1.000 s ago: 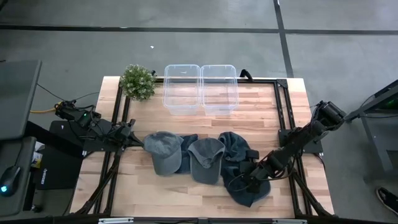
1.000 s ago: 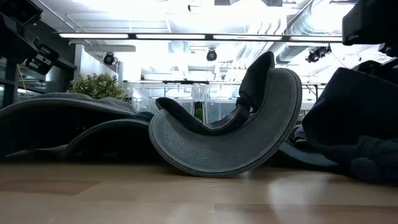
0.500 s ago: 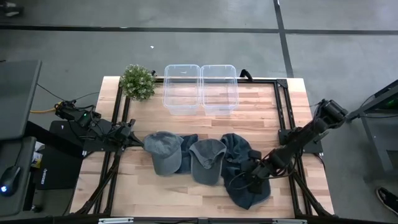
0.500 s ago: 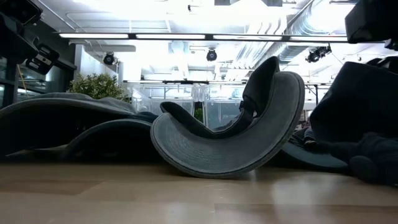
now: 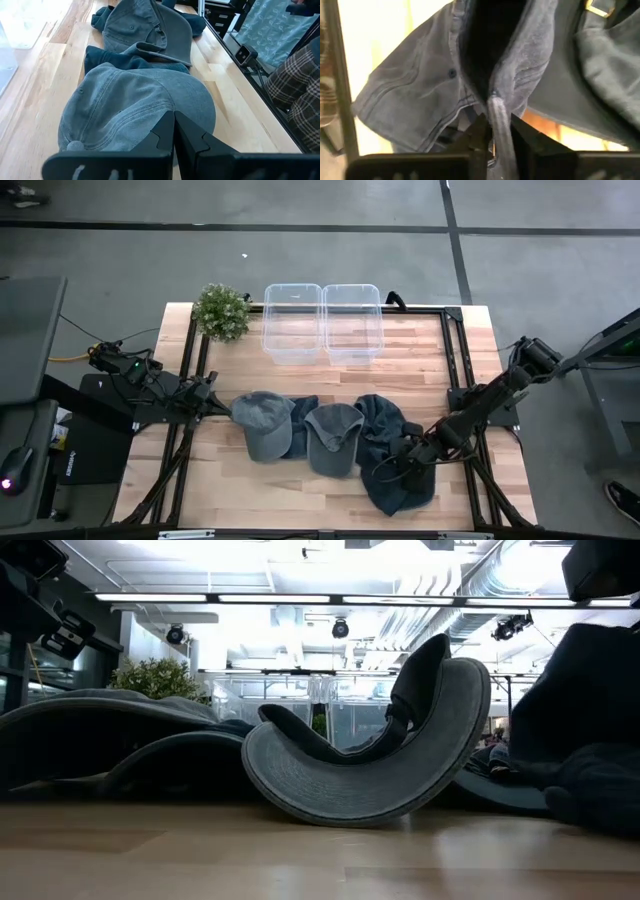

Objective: Pick & Place hat
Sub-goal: Put the right blue cap into the right transparent bin

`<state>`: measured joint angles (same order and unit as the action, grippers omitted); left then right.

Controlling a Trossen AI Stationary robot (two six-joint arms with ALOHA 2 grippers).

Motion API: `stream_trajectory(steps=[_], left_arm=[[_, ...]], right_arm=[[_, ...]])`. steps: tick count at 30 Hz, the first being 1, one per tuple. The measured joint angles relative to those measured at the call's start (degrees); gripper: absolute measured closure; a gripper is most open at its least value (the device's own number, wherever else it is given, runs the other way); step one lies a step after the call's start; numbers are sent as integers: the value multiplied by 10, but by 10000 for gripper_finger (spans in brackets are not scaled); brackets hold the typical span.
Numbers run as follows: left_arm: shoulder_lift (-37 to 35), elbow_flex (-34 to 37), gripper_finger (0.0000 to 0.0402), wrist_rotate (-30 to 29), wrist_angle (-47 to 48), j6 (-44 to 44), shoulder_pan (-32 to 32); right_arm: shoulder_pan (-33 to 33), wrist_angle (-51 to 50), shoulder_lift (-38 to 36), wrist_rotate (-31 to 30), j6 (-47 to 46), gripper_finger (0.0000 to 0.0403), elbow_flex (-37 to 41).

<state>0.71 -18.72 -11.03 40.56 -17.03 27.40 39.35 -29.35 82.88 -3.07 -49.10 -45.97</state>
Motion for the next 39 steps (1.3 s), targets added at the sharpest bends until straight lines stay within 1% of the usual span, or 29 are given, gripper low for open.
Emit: stream_trajectory(steps=[1,4,14,18,28,35,39], left_arm=[[0,0,401,0,0,0,0],[0,0,401,0,0,0,0],[0,0,401,0,0,0,0],[0,0,401,0,0,0,0],[0,0,401,0,0,0,0],[0,0,401,0,0,0,0],[0,0,401,0,0,0,0]], right_arm=[[0,1,0,7,0,382,0],[0,1,0,21,-2,383,0],[0,0,0,24,-48,384,0],[0,-2,-3,30,-51,384,-7],[0,-38,-59,21,-50,384,-38],[0,-72,-97,27,-48,384,-79],[0,-119,-114,1,-47,384,-114]])
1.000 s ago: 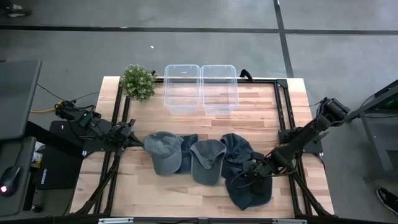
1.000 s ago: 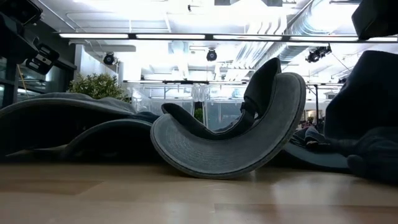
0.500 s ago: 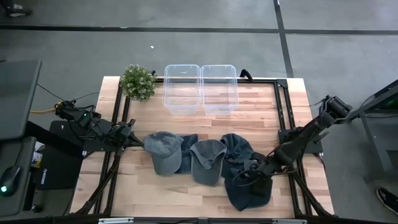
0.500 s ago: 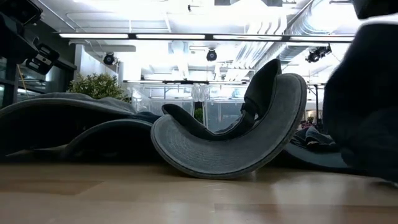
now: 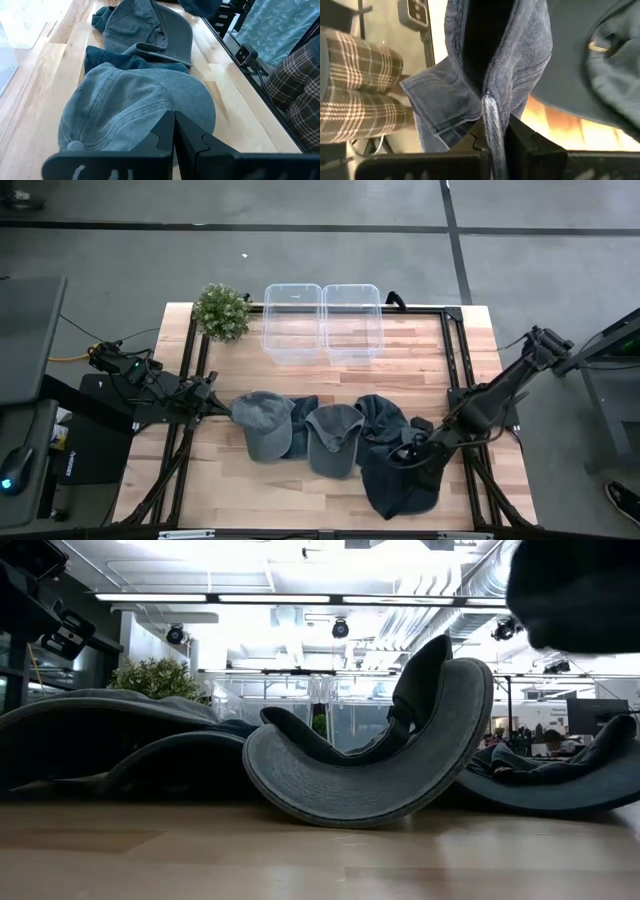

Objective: Pick & Place hat
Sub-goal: Put the right blue cap into the right transparent bin

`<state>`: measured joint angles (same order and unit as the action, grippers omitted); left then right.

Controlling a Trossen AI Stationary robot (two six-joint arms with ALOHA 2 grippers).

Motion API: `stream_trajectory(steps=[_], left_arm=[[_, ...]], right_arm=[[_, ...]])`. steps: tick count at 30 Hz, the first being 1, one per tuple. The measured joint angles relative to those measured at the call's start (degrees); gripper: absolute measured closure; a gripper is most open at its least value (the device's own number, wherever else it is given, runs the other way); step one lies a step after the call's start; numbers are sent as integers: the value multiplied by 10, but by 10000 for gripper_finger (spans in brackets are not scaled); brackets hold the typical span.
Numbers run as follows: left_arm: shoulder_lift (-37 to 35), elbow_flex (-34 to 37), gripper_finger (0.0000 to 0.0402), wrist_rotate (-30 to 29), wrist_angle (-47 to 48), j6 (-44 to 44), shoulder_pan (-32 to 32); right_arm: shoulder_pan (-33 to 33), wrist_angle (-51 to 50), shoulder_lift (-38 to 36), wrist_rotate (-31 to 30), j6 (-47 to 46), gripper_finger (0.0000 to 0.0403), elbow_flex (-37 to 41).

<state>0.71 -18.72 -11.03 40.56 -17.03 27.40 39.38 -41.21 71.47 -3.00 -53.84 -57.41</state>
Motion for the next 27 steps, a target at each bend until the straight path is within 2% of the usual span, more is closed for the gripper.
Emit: stream_trajectory(steps=[7,13,17,21,27], left_arm=[[0,0,401,0,0,0,0],[0,0,401,0,0,0,0],[0,0,401,0,0,0,0],[0,0,401,0,0,0,0],[0,0,401,0,0,0,0]], right_arm=[[-20,-75,-30,-148,16,384,-53],[-69,-74,-55,-303,38,384,-56],[-106,-71,-61,-382,63,384,-56],[-143,-57,-67,-416,110,384,-56],[-221,-56,-102,-411,196,384,-55]])
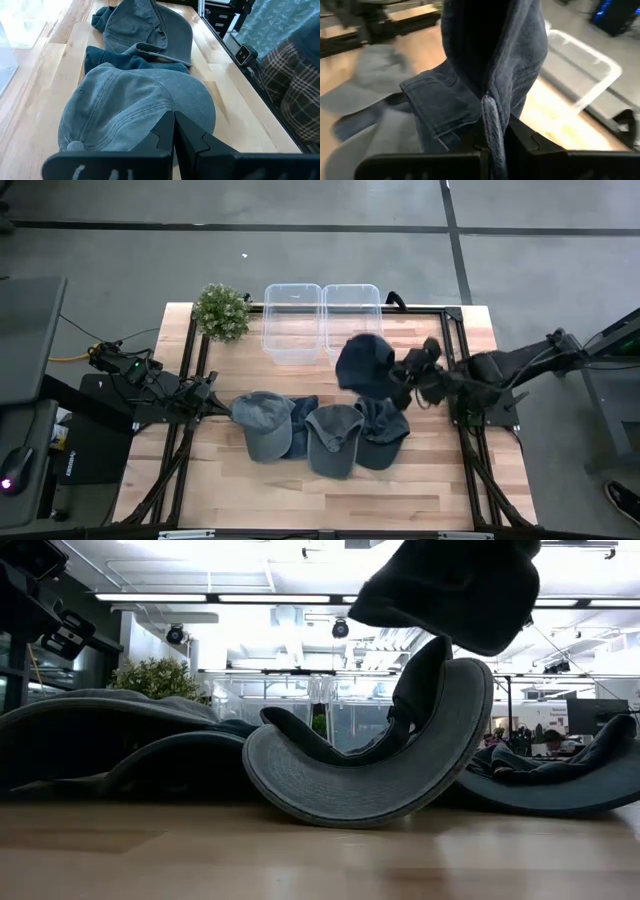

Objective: Pick & Place hat
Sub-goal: Put the right blue cap into the right transparent bin

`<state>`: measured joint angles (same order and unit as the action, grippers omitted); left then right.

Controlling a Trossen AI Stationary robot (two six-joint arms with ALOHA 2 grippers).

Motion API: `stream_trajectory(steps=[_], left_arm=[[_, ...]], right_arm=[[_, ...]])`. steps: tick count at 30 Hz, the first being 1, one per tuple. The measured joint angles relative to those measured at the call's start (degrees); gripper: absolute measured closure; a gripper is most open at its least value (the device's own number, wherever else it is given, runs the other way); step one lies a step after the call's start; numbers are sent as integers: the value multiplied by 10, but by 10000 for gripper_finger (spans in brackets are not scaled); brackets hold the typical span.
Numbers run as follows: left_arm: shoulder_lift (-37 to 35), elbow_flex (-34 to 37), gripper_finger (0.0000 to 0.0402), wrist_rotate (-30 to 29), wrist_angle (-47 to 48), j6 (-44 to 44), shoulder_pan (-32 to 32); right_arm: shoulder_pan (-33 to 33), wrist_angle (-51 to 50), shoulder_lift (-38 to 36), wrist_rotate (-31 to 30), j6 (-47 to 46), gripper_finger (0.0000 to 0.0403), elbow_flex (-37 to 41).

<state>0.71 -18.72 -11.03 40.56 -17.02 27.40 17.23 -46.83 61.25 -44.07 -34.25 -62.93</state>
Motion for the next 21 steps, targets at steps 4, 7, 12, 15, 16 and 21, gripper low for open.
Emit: stream_trajectory(steps=[4,7,12,15,16,21], left_arm=[[0,0,401,0,0,0,0],[0,0,401,0,0,0,0],[0,0,401,0,0,0,0],[0,0,401,0,0,0,0],[0,0,401,0,0,0,0],[0,0,401,0,0,0,0]], right_arm=[[-60,44,-52,4,68,384,48],[-104,176,-111,30,134,384,126],[-172,450,-166,103,257,384,265],[-214,595,-168,159,301,384,323],[-227,630,-166,176,307,384,337],[-305,752,-141,257,344,384,373]])
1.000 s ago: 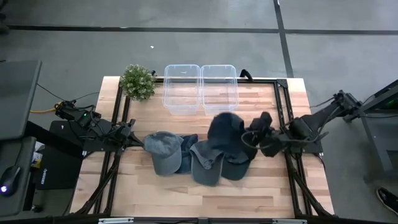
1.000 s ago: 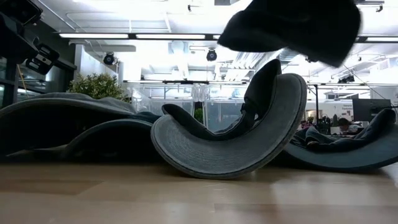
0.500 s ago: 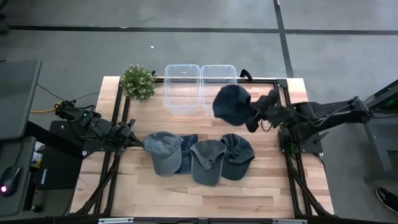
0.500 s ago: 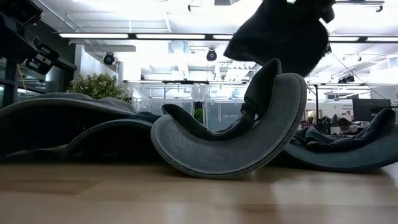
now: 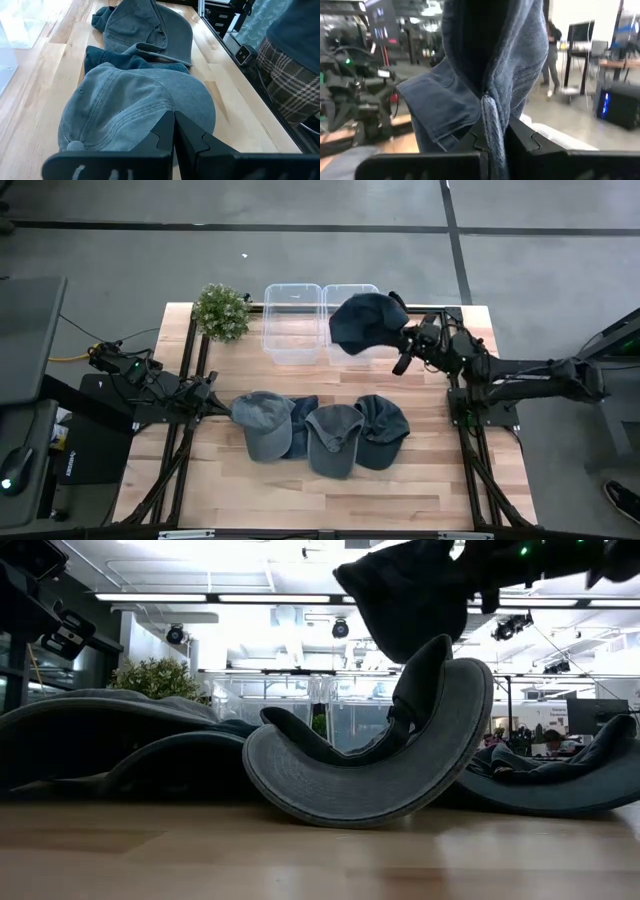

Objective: Pick & Place hat
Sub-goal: Put the right blue cap into the right transparent bin

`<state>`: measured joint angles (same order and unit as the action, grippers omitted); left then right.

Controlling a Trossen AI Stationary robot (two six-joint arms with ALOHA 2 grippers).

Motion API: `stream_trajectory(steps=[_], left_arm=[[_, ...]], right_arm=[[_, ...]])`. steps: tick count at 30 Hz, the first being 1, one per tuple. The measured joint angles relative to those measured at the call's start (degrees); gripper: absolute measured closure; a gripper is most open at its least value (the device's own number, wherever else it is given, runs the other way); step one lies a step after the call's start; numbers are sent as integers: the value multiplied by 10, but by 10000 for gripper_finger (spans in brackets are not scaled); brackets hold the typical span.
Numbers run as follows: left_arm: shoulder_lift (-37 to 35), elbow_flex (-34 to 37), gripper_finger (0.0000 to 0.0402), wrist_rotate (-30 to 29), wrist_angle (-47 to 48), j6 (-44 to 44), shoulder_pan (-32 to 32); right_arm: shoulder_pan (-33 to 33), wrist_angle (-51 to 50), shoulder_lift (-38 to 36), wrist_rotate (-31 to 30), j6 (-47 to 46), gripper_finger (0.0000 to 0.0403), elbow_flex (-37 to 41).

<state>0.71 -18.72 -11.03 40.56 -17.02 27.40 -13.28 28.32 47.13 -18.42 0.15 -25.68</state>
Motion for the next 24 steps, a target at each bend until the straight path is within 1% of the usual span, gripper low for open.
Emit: stream_trajectory(steps=[2,4,9,13,17,20,24], left_arm=[[0,0,401,0,0,0,0],[0,0,401,0,0,0,0],[0,0,401,0,0,0,0],[0,0,401,0,0,0,0],[0,0,401,0,0,0,0],[0,0,401,0,0,0,0],[0,0,401,0,0,0,0]], right_arm=[[-35,18,21,18,-5,384,3],[-69,43,50,40,-28,384,4],[-127,171,150,77,-107,384,3],[-142,250,239,82,-156,384,-16],[-152,284,313,83,-180,384,-50],[-159,296,347,79,-181,384,-73],[-161,294,371,48,-177,384,-89]])
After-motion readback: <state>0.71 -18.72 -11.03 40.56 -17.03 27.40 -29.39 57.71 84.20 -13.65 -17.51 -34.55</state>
